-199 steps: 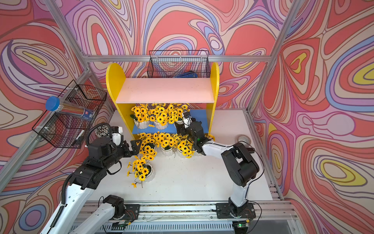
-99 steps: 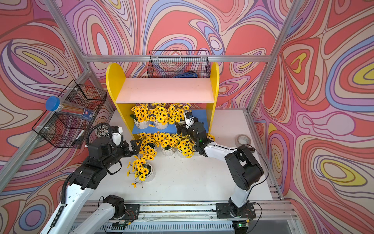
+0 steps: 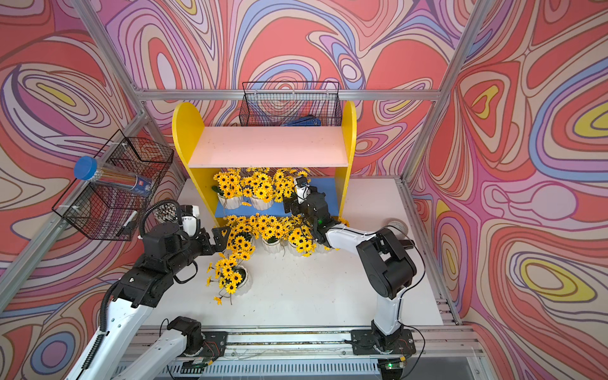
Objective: Take the sunflower pots off the shelves
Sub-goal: Pick up the sunflower pot from the shelf.
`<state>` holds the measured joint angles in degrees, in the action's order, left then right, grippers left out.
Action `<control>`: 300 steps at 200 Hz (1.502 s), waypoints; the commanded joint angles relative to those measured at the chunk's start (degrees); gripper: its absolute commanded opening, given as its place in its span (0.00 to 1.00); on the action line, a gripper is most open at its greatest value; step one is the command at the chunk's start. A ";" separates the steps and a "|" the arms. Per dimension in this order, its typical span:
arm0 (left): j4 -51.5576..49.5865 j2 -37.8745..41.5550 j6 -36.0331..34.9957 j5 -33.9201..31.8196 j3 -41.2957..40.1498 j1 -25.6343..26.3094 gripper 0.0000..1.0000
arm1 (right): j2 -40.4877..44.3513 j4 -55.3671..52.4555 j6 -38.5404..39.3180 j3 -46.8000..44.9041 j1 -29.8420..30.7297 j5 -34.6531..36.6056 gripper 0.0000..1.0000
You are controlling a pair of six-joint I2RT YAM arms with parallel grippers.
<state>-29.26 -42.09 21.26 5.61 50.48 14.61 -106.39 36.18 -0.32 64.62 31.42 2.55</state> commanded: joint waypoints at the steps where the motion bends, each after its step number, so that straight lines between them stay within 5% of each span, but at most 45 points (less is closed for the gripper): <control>1: 1.22 0.16 0.45 0.45 -0.49 -0.41 1.00 | -1.64 -1.12 0.18 1.18 -0.12 0.13 0.95; 60: 1.32 0.43 0.36 0.36 -0.47 -0.52 1.00 | 0.09 -0.50 1.43 0.25 -0.13 -0.49 0.57; 94: 1.32 0.43 0.36 0.51 -0.47 -0.56 1.00 | 3.78 0.91 2.60 -3.40 -0.13 2.10 0.17; 114: 1.37 0.43 0.36 0.58 -0.59 -0.55 1.00 | 6.28 0.91 3.34 -5.29 -0.12 3.46 0.05; 300: 1.53 0.38 0.36 0.49 -0.74 -0.55 1.00 | 21.31 -1.79 4.31 -11.78 0.20 1.18 0.00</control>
<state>-28.88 -42.09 21.26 5.85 50.46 14.52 -88.66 31.62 3.99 53.65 31.44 5.37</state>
